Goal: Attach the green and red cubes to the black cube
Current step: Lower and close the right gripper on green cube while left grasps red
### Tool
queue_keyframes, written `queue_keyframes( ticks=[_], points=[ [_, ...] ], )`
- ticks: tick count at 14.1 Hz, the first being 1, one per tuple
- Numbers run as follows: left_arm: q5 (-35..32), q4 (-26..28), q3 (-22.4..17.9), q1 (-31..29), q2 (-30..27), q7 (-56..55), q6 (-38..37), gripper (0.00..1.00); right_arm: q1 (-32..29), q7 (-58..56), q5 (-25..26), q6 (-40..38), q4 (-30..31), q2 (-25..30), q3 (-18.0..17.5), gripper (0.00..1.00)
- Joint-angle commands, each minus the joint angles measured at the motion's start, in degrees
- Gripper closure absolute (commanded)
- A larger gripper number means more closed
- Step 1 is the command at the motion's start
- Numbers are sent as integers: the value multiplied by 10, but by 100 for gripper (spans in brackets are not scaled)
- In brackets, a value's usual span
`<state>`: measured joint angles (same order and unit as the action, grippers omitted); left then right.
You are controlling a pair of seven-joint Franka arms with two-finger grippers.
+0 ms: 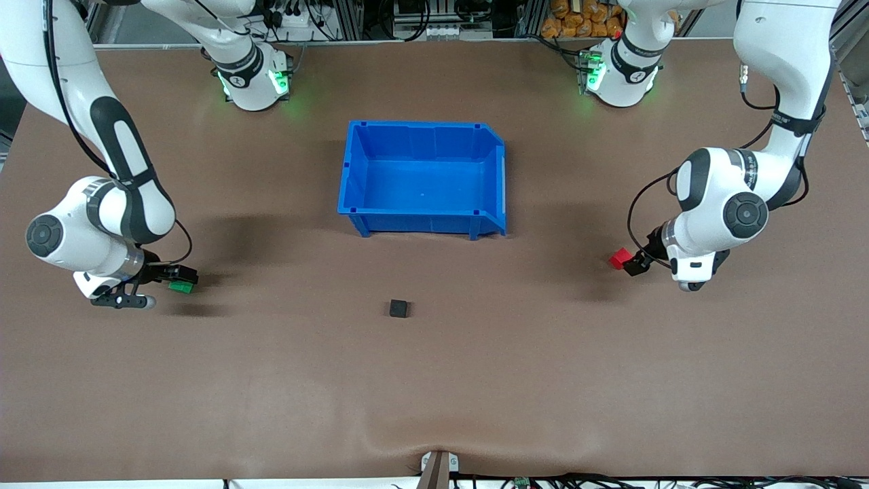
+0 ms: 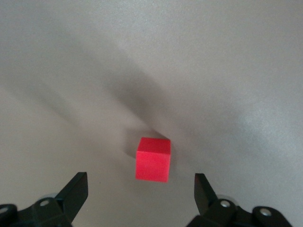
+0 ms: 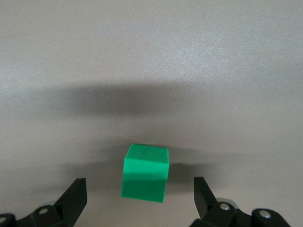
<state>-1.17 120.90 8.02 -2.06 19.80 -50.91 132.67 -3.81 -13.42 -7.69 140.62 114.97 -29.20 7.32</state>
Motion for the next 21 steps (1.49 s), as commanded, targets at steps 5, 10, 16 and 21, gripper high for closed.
queue_keyframes(
  ticks=[5,10,16,21],
  points=[
    [6,-3,1,0,32,-9,49,3,17,71,39,5,1,-9,4,0],
    [6,-1,1,0,51,-9,65,14,8,71,39,7,0,-16,3,0],
    [6,4,1,0,60,-9,64,47,6,63,39,-1,1,-16,3,100],
    [6,-4,2,1,60,-40,59,100,7,16,40,-2,-4,-15,3,100]
  ],
)
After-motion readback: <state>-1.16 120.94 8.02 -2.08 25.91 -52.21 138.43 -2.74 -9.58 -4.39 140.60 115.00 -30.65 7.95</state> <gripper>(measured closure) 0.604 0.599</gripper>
